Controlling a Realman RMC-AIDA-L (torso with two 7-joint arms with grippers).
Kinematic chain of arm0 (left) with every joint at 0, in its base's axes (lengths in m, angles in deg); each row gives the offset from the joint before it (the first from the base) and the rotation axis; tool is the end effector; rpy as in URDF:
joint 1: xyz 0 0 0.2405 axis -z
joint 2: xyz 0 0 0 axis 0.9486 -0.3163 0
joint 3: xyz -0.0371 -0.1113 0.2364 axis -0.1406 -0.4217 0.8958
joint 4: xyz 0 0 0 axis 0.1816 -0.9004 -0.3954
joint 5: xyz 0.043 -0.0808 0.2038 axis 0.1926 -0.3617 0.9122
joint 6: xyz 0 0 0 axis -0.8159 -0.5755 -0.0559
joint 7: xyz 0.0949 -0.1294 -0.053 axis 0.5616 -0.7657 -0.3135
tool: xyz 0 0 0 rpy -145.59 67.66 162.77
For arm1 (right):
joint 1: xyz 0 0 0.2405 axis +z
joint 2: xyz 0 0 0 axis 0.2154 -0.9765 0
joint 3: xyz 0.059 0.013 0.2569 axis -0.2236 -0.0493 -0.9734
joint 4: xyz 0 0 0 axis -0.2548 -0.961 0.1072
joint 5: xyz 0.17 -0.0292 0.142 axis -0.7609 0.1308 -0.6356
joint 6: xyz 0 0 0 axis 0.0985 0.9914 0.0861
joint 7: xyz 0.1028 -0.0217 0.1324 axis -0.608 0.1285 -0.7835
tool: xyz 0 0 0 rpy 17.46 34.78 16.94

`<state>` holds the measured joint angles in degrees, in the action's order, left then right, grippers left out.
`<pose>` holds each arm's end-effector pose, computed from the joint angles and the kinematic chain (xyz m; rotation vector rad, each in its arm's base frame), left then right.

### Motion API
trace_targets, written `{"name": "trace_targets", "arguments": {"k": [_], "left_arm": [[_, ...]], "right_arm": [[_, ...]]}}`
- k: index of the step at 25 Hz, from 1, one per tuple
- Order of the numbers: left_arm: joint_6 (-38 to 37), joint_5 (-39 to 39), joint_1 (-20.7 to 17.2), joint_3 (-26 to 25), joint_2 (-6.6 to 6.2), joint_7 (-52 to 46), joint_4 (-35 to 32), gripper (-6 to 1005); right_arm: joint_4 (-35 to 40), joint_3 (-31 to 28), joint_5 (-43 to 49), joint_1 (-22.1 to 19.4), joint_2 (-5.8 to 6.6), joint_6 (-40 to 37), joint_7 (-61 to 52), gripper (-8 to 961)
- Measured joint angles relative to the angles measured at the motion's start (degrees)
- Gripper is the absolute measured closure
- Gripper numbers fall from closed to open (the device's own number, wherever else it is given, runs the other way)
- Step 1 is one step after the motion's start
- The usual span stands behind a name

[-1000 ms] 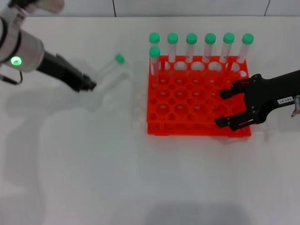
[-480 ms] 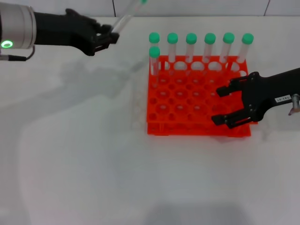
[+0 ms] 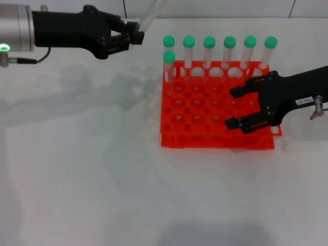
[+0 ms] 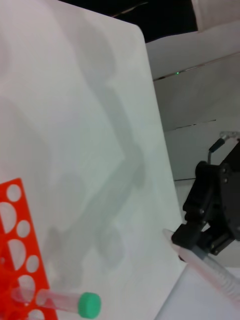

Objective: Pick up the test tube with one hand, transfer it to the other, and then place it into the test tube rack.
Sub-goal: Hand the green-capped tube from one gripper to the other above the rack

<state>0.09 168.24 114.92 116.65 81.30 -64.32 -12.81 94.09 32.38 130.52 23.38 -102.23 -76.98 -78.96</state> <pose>-0.1969 0.4315 0.0229 -2.7904 -0.3088 -0.6323 0.1933 0.3867 -0.0088 -2.9657 0.3025 0.2973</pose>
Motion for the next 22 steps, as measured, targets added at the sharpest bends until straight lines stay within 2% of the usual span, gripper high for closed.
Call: {"name": "trace_targets", "arguments": {"k": [2,5,11,16,22], "left_arm": [[-0.54,0.14,1.65,-0.24,-0.79,1.27,2.33,781],[-0.69,1.75,3.45,0.11,-0.80,1.47,3.30,778],[1.90,5.67,6.66,0.21,0.85,1.59,5.85,773],[3.65,6.43,7.03,0.25,2.05,1.51,5.97,768],[7.58,6.68,7.14,0.30,4.26,2.78,5.74,763]], "right_arm": [[0.00,0.05,-0.68,0.06,-0.01,0.02,-0.01,187],[0.00,0.08,-1.00,0.21,-0.02,0.03,-0.01,188],[0.00,0.08,-1.21,0.64,-0.02,0.08,0.02,190],[-0.19,0.08,-1.42,0.66,0.02,0.18,0.07,192],[-0.64,0.08,-1.44,0.66,0.05,0.87,0.32,194]]}}
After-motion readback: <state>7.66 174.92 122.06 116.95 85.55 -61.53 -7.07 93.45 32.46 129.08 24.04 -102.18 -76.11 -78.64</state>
